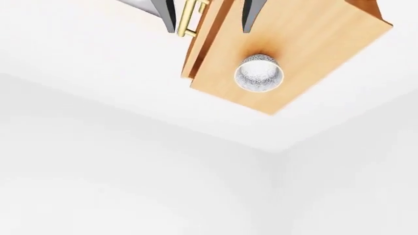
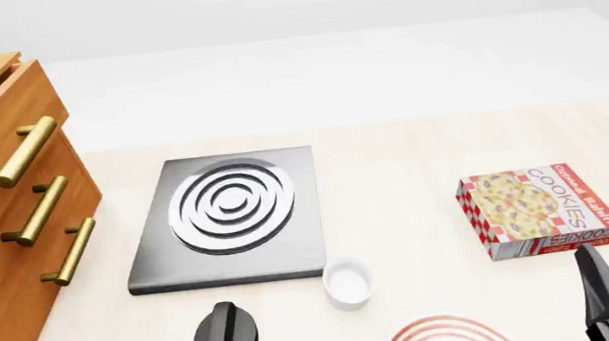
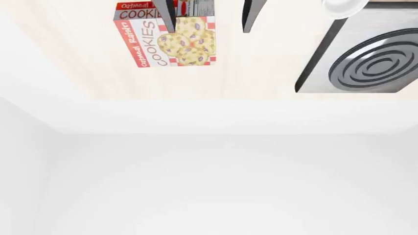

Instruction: Pick the akita bowl on the wooden cabinet and place it on the plate.

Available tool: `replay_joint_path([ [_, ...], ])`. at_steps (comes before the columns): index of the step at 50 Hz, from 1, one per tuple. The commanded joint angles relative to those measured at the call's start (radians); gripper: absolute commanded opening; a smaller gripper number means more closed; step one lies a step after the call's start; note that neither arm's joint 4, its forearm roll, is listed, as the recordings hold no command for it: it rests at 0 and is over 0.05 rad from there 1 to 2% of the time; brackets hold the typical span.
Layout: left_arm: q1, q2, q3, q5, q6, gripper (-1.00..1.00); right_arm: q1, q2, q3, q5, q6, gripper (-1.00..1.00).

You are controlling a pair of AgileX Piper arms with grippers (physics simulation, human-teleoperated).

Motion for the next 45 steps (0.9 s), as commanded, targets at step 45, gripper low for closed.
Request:
replay_joint_path([
  [45, 0.225, 0.161, -0.051, -0.113, -0.006, 1.0, 0.0, 0.0, 0.0, 0.0, 0.0, 1.0],
])
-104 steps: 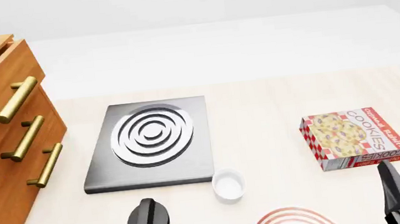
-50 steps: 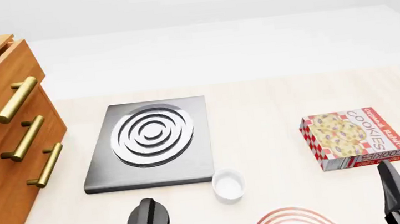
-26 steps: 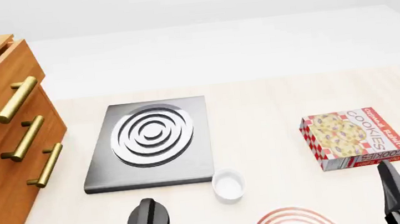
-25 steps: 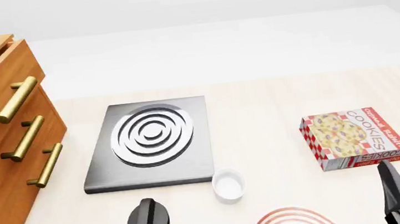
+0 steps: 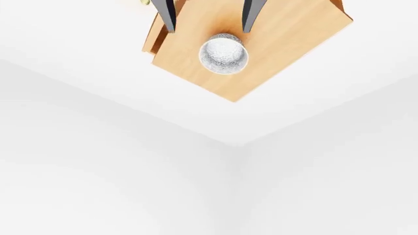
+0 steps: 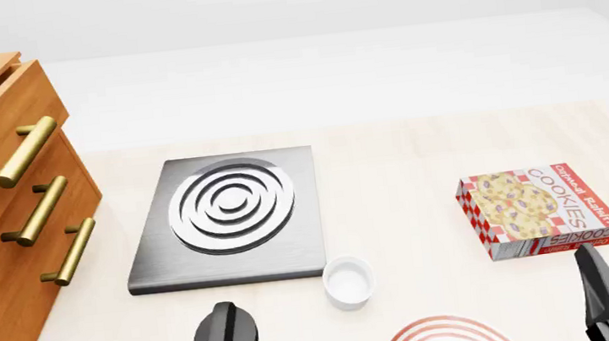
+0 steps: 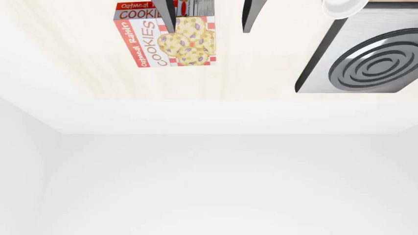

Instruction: Pick the akita bowl on the wooden cabinet and place it on the plate.

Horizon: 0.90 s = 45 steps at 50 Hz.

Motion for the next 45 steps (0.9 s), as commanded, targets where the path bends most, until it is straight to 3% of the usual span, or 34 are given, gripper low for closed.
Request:
replay_joint_path([
  [1, 0.051, 0.03, 0.016, -0.041, -0.006, 1.0, 0.0, 0.0, 0.0, 0.0, 0.0, 1.0],
  [20, 0.096, 0.107, 0.024, -0.106, -0.011, 1.0, 0.0, 0.0, 0.0, 0.0, 0.0, 1.0],
  [45, 0.13, 0.219, 0.02, -0.147, -0.076, 1.0, 0.0, 0.0, 0.0, 0.0, 0.0, 1.0],
])
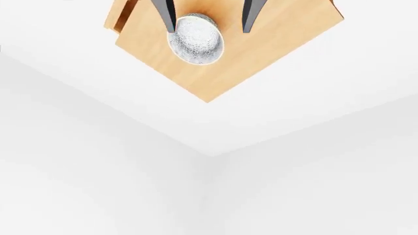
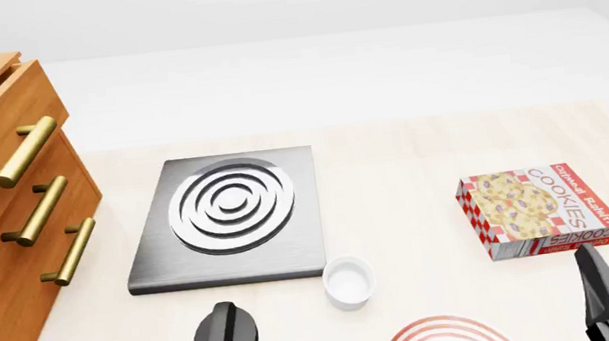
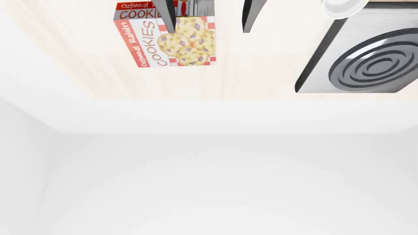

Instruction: Pick the akita bowl on the wooden cabinet and place it on the plate.

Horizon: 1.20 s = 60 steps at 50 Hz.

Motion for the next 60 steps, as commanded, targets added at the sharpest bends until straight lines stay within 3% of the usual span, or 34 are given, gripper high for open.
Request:
replay_joint_path([
  [1, 0.007, 0.043, 0.009, -0.018, -0.028, 1.0, 0.0, 0.0, 0.0, 0.0, 0.0, 1.0],
  [32, 0.013, 0.166, 0.027, -0.029, -0.182, 1.0, 0.0, 0.0, 0.0, 0.0, 0.0, 1.0],
  [60, -0.014, 0.24, -0.034, 0.004, -0.231, 1.0, 0.0, 0.0, 0.0, 0.0, 0.0, 1.0],
])
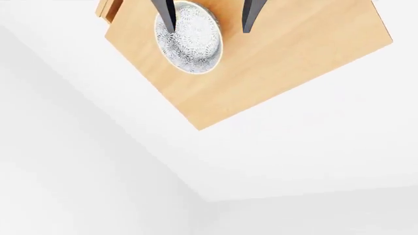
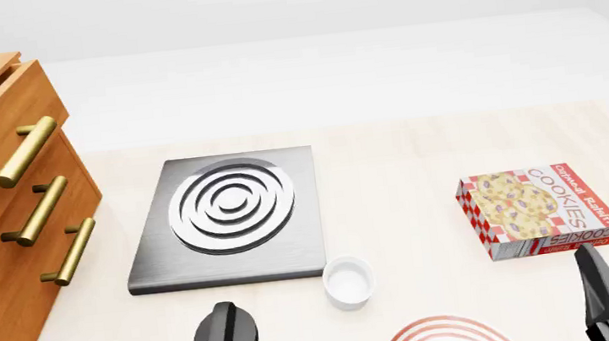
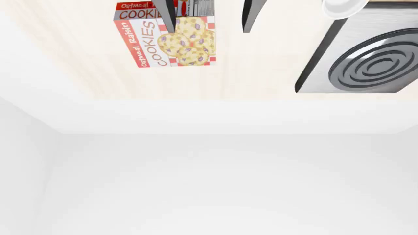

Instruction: Pick the akita bowl on the wooden cabinet and place it on the plate.

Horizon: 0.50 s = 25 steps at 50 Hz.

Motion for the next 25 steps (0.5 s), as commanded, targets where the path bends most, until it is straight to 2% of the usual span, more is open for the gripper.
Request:
replay_joint_path([
  [1, -0.014, 0.027, -0.025, 0.017, -0.015, 1.0, 0.0, 0.0, 0.0, 0.0, 0.0, 1.0],
  [25, -0.012, 0.092, -0.024, 0.002, -0.065, 1.0, 0.0, 0.0, 0.0, 0.0, 0.0, 1.0],
])
